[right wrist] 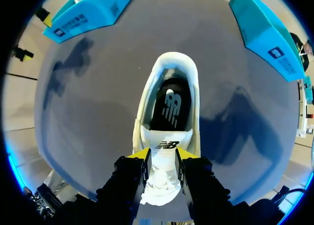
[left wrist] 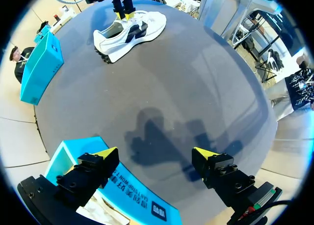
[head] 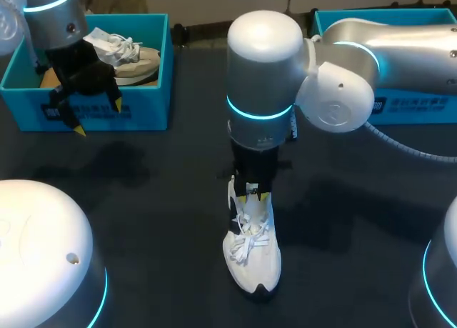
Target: Take the shoe out of the shoebox, open the shoe tongue, remove and reinsert the insole, then place the shoe into the shoebox
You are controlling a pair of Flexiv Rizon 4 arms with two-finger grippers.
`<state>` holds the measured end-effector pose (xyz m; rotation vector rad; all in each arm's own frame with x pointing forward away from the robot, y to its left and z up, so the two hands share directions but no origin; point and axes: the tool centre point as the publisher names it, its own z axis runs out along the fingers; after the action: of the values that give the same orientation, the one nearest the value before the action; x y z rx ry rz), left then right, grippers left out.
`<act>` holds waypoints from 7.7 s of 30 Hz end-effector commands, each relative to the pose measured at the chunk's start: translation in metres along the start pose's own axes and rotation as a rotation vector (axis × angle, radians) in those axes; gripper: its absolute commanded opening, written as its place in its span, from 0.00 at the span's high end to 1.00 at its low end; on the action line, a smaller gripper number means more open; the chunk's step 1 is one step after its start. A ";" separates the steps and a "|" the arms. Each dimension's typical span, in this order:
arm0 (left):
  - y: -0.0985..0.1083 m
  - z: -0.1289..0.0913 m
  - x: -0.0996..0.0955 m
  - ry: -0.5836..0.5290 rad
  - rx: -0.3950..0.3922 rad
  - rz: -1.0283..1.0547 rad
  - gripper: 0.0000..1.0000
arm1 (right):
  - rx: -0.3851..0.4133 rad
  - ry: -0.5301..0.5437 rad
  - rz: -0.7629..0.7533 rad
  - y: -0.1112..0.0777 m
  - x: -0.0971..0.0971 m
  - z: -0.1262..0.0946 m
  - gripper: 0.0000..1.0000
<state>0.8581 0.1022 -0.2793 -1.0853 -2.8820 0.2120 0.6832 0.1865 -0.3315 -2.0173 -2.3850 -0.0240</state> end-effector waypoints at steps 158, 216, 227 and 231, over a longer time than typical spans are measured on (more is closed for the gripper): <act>0.000 0.000 0.000 0.002 -0.003 0.001 0.00 | -0.037 -0.314 -1.374 0.139 -0.064 -0.116 1.00; 0.000 0.000 0.000 0.002 -0.003 0.001 0.00 | -0.152 -0.495 -1.600 0.358 -0.339 -0.246 1.00; 0.000 0.000 0.000 0.002 -0.003 0.001 0.00 | -0.172 -0.492 -1.633 0.415 -0.432 -0.215 1.00; 0.000 0.000 0.000 0.002 -0.003 0.001 0.00 | -0.172 -0.472 -1.639 0.430 -0.458 -0.195 1.00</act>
<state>0.8581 0.1023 -0.2791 -1.0850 -2.8820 0.2118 1.1634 -0.1879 -0.1300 0.4323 -3.5314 0.3365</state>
